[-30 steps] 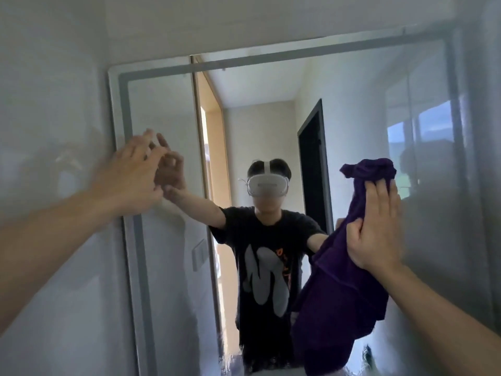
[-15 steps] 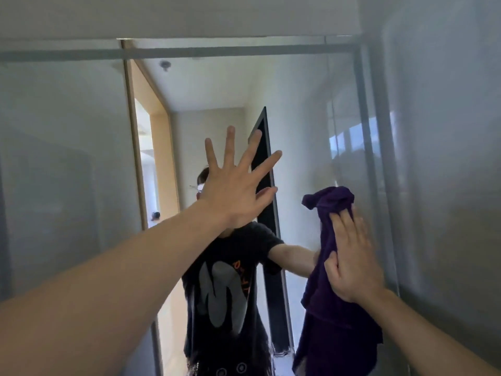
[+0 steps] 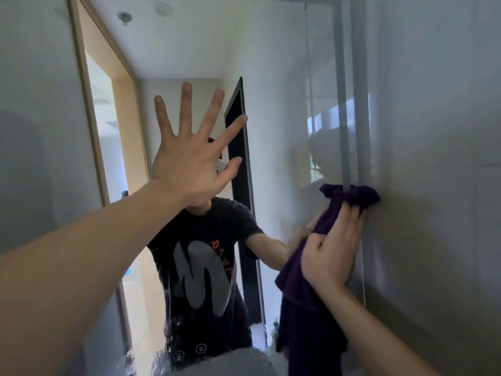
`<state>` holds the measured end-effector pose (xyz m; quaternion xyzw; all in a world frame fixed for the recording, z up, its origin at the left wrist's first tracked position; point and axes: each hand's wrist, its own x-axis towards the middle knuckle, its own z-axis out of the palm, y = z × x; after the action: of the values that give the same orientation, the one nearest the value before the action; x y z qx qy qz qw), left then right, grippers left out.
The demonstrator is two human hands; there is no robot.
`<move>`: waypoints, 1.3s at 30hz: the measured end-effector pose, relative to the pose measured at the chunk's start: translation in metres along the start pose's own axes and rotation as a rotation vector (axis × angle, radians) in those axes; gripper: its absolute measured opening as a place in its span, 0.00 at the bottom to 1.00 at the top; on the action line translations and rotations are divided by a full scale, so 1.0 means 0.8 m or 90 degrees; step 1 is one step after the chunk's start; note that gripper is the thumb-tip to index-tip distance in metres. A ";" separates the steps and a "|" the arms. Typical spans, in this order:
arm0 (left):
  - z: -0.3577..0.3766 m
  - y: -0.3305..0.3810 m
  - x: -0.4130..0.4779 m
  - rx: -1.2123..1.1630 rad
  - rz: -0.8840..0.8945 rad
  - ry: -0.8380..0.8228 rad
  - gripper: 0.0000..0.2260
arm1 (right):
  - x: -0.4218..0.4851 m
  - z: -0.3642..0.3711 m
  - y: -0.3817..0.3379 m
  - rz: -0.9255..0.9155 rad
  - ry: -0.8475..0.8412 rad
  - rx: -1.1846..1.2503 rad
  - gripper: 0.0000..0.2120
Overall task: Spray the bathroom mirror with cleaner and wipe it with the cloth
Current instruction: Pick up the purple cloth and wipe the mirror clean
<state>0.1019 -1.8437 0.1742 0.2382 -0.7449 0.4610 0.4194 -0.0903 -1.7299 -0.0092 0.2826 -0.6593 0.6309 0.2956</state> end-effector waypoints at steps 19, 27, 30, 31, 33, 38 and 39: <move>0.000 -0.003 -0.002 -0.004 0.001 0.010 0.29 | -0.124 0.025 0.013 -0.699 -0.323 -0.171 0.40; 0.000 -0.004 -0.003 -0.010 0.019 0.023 0.29 | -0.127 -0.021 0.163 -0.174 -0.248 -0.109 0.42; -0.002 -0.002 -0.004 -0.009 0.010 0.020 0.29 | -0.130 -0.027 0.189 -0.041 -0.205 -0.096 0.43; -0.003 -0.001 -0.003 -0.013 0.005 0.018 0.29 | -0.131 -0.027 0.189 -0.030 -0.201 -0.088 0.42; -0.004 -0.001 -0.003 -0.023 0.031 0.024 0.30 | -0.135 -0.025 0.182 -0.006 -0.188 -0.070 0.42; 0.004 -0.002 -0.004 0.012 0.317 0.092 0.27 | -0.147 -0.016 0.168 0.054 -0.148 -0.041 0.43; 0.005 -0.003 -0.001 0.021 0.349 0.081 0.27 | -0.148 -0.015 0.167 0.058 -0.143 -0.042 0.43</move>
<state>0.1026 -1.8484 0.1740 0.0053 -0.7459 0.5834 0.3212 -0.1104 -1.7122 -0.1862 0.3116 -0.7206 0.5862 0.2002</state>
